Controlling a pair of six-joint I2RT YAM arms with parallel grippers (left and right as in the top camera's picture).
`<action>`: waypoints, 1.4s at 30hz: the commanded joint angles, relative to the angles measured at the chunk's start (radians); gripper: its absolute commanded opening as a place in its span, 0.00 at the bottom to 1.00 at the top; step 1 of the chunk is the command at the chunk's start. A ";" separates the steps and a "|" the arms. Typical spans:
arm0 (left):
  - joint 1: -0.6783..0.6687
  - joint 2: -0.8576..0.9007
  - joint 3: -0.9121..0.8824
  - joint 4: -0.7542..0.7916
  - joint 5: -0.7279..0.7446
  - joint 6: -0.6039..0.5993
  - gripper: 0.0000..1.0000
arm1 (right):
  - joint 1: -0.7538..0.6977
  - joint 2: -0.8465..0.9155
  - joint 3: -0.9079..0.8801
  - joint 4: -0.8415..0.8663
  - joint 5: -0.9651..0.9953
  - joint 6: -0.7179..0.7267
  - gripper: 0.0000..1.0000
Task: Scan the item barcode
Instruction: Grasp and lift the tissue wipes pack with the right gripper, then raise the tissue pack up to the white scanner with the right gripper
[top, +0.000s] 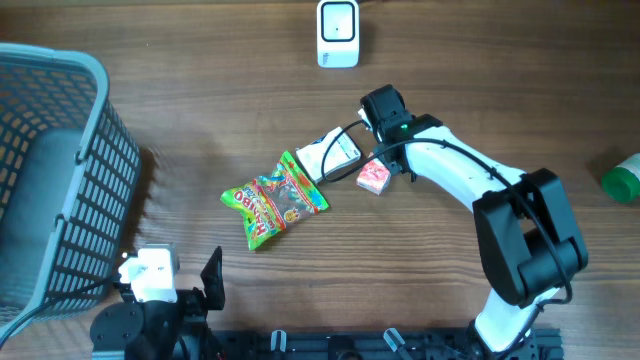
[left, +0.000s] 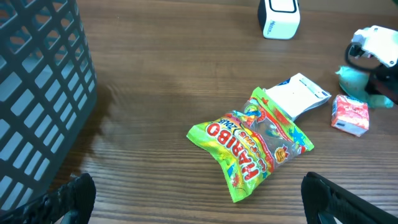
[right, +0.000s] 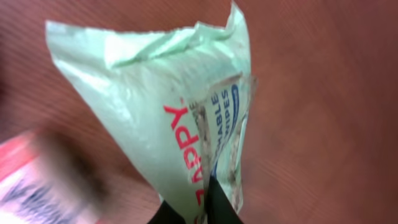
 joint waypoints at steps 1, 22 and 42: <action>0.003 0.001 -0.007 0.003 0.016 -0.013 1.00 | 0.007 -0.057 0.098 -0.185 -0.449 0.166 0.04; 0.003 0.001 -0.006 0.003 0.016 -0.013 1.00 | -0.035 -0.284 0.227 -0.174 -1.735 1.175 0.04; 0.003 0.001 -0.007 0.003 0.016 -0.013 1.00 | -0.034 0.212 0.225 0.454 -2.008 0.948 0.04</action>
